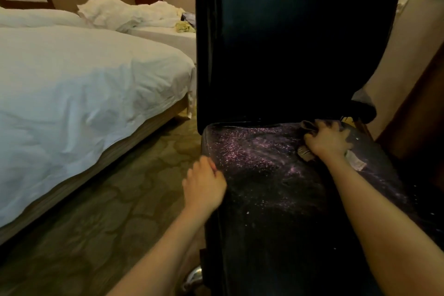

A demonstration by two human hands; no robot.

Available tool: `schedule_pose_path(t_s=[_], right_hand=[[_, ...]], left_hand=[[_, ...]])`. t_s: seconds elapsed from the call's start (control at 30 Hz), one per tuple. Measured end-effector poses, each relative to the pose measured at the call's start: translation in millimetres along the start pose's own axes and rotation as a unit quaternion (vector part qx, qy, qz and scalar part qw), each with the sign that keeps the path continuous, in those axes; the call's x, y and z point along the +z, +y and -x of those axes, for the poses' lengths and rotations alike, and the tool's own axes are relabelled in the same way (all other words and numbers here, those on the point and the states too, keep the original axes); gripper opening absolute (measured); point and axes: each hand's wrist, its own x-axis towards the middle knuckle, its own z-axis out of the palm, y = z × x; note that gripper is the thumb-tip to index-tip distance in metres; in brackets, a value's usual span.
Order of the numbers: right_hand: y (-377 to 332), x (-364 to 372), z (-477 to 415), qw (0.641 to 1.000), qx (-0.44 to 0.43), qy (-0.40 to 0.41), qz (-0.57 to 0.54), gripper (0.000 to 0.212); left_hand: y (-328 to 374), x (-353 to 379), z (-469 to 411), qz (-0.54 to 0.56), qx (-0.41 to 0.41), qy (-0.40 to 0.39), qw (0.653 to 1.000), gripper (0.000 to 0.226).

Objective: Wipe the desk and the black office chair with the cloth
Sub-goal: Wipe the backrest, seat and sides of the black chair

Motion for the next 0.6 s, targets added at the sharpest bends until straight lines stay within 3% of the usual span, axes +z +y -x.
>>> schedule_pose_path(t_s=[0.1, 0.37, 0.6], right_hand=[[-10.9, 1.8, 19.3, 0.996, 0.016, 0.034, -0.086, 0.059], [-99.2, 22.0, 87.0, 0.996, -0.086, 0.011, -0.025, 0.054], [-67.8, 1.8, 98.3, 0.993, -0.118, -0.005, -0.006, 0.056]], left_hand=[[-9.2, 9.4, 5.7, 0.006, 0.002, -0.01, 1.0, 0.004], [-8.7, 8.2, 5.5, -0.032, 0.008, -0.026, 0.999, 0.015], [-10.2, 9.5, 1.2, -0.085, 0.053, -0.025, 0.995, 0.032]])
